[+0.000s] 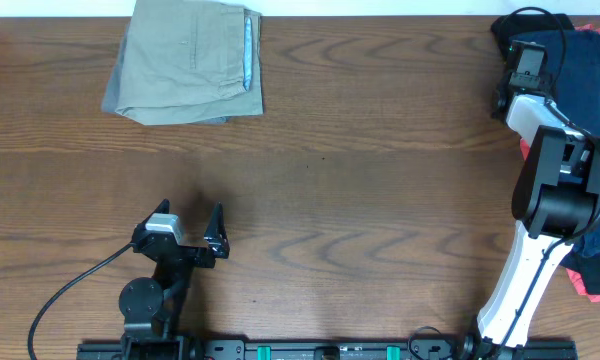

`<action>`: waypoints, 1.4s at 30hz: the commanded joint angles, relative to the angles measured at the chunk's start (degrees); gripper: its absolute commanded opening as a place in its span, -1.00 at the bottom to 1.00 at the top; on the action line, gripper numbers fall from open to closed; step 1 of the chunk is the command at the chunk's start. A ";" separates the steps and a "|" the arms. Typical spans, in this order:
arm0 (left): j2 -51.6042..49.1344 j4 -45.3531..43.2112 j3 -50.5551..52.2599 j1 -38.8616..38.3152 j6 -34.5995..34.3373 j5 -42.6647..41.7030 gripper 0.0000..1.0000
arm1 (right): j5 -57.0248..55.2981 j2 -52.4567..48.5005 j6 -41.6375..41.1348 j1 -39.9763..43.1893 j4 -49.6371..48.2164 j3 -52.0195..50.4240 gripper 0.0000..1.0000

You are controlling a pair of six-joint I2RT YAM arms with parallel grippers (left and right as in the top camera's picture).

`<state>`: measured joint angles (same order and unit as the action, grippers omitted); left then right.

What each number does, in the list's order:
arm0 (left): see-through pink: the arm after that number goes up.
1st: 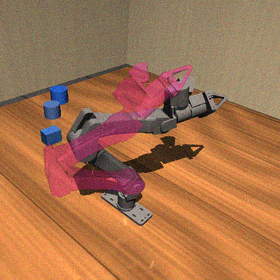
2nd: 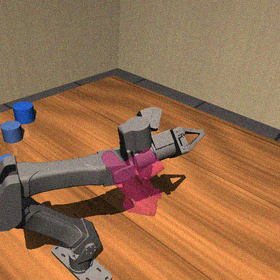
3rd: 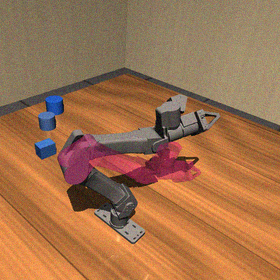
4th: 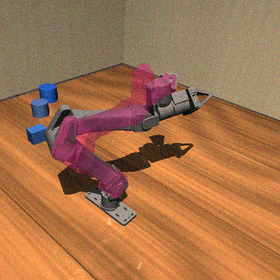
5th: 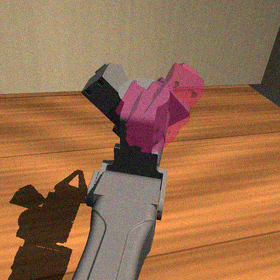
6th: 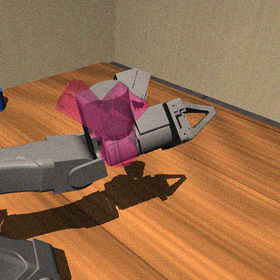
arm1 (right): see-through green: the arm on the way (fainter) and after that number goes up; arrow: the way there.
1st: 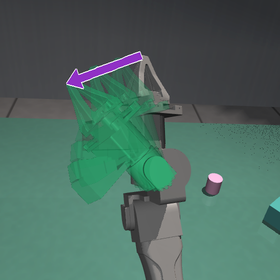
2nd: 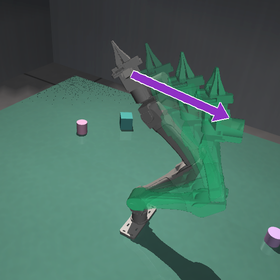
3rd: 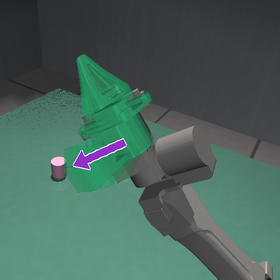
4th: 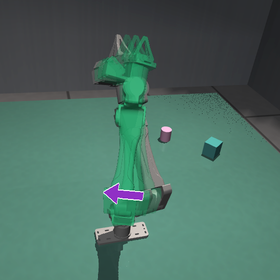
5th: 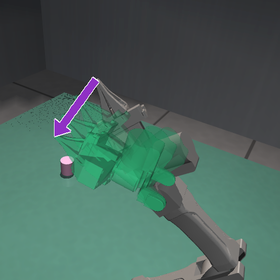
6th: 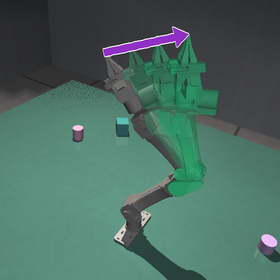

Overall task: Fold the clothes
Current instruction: 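Reach the right gripper to the navy trousers on the right pile, then grasp the navy trousers with the right gripper and pull them left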

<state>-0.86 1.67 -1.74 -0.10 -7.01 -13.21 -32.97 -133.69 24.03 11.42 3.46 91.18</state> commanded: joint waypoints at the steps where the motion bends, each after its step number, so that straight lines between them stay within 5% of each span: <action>1: 0.13 1.03 1.49 0.20 0.98 -0.72 0.96 | -1.14 -1.22 -2.67 0.28 -0.13 1.20 0.00; 13: 0.13 1.03 1.49 0.20 0.96 -0.72 0.95 | -2.43 -0.35 -6.45 -0.39 -0.07 2.14 0.18; 29: 0.13 1.03 1.49 0.20 0.96 -0.72 0.96 | -5.16 1.84 -6.40 -0.98 -0.13 2.21 0.12; 42: 0.13 1.03 1.49 0.20 0.96 -0.72 0.96 | -7.76 1.97 -6.43 -1.01 -2.27 2.25 -0.40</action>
<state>-0.86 1.67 -1.74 -0.10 -7.01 -13.21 -38.20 -133.67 18.41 10.50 1.45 92.09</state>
